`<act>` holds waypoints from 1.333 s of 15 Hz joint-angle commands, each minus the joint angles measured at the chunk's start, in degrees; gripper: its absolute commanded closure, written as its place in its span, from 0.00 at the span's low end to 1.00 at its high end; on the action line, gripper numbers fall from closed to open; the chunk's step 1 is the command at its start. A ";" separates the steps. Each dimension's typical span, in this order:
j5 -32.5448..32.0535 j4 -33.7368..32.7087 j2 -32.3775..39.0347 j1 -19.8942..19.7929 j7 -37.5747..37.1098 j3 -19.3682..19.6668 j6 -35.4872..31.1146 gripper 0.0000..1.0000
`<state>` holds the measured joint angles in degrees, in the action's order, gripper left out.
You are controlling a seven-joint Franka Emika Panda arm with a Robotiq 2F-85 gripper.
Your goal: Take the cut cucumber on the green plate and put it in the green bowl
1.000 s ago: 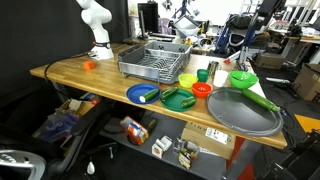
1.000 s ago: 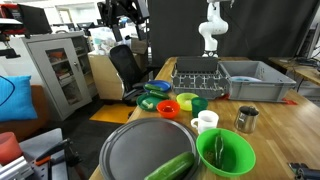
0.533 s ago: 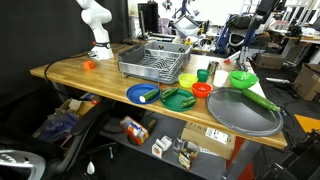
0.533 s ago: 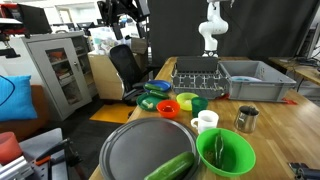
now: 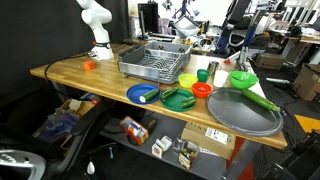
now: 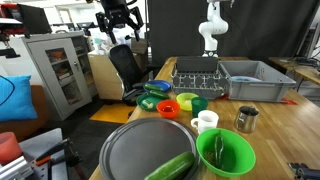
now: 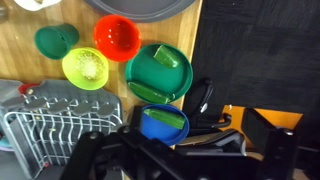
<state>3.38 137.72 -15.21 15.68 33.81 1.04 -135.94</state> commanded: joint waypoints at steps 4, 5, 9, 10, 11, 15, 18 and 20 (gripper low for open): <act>3.73 -5.27 13.18 -0.43 21.32 -2.91 -0.79 0.00; 1.69 -6.03 15.32 -0.96 22.55 -4.00 -0.97 0.00; 0.34 -6.13 16.92 -2.45 20.48 -6.35 -1.03 0.00; 0.20 -6.54 17.19 -2.59 20.78 -6.38 -1.00 0.00; 0.19 -6.71 17.10 -2.72 21.10 -6.34 -0.96 0.00; 0.36 -7.26 16.83 -2.68 19.54 -7.28 -0.74 0.00; -0.31 -10.10 20.40 -2.96 20.84 -8.63 -2.08 0.00; -0.21 -11.64 24.06 -3.77 23.18 -8.82 -2.41 0.00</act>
<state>3.70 128.96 3.58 14.35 53.96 -6.38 -137.35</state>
